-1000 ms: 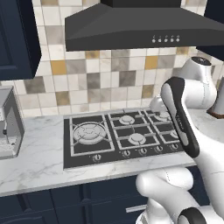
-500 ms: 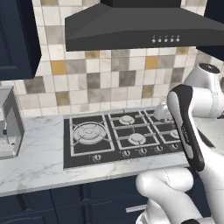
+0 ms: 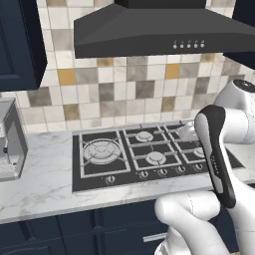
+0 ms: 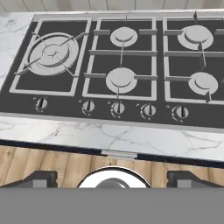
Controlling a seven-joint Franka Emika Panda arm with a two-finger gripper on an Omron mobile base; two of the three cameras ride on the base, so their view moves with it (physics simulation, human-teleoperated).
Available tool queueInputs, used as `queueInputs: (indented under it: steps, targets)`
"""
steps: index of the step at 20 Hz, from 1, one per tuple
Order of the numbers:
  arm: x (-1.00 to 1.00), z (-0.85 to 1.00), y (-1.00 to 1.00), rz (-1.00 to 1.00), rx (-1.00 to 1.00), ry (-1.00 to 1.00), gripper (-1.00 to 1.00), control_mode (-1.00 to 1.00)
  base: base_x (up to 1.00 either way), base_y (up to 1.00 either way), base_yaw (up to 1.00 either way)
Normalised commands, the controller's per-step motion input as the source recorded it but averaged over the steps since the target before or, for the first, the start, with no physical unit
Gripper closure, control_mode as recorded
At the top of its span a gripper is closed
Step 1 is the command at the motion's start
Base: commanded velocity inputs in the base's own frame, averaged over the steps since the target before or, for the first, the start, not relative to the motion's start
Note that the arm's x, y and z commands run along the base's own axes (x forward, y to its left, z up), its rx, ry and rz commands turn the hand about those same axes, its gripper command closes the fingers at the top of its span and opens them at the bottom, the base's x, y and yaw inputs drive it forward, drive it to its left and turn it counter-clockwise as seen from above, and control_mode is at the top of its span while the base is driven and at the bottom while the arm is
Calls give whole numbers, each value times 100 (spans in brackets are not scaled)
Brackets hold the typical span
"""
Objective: Four empty soda cans are scattered around the kitchen. Gather all the cans and cluster them next to the stove for recycling.
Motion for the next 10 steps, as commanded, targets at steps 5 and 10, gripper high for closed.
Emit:
queueInputs:
  steps: [5, 10]
  targets:
    - [0, 0, 0, 0, 0, 0, -100, 100, -51, -24, 0]
    - [0, 0, 0, 0, 0, 0, -100, 100, -59, -31, 1]
